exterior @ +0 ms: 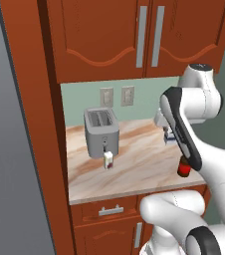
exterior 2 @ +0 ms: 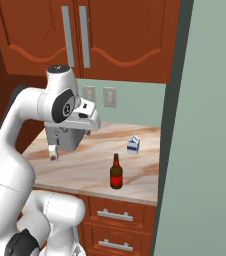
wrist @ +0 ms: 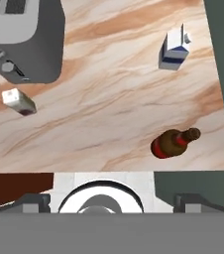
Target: Move the drinks to the dining counter.
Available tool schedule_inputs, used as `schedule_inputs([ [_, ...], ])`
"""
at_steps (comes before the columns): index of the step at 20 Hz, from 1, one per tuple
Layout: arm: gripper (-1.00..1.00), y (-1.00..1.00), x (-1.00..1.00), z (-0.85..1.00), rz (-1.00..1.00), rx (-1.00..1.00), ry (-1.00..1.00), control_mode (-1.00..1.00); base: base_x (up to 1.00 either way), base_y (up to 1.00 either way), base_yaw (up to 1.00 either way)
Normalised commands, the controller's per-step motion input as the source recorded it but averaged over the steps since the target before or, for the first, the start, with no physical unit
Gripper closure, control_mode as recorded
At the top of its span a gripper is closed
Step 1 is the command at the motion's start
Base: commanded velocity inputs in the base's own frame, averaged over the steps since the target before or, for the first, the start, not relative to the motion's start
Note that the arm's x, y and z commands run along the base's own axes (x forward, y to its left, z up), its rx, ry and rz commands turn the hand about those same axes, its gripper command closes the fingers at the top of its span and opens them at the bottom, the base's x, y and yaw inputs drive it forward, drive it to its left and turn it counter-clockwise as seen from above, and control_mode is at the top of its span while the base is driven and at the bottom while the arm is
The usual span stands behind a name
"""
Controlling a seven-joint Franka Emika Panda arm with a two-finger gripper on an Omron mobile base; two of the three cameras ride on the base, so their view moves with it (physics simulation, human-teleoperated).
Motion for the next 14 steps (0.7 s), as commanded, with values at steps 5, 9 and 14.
schedule_inputs([
  [5,-1.0,-0.4,-0.12,-0.38,-0.09,0.0,0.06,-1.0,0.0,0.0,0.0],
  [9,-1.0,-0.4,0.0,-0.35,-0.07,0.0,0.07,-1.0,0.0,0.0,0.0],
  [14,-1.0,-0.39,0.0,-0.29,-0.03,0.0,0.05,-1.0,0.0,0.0,0.0],
])
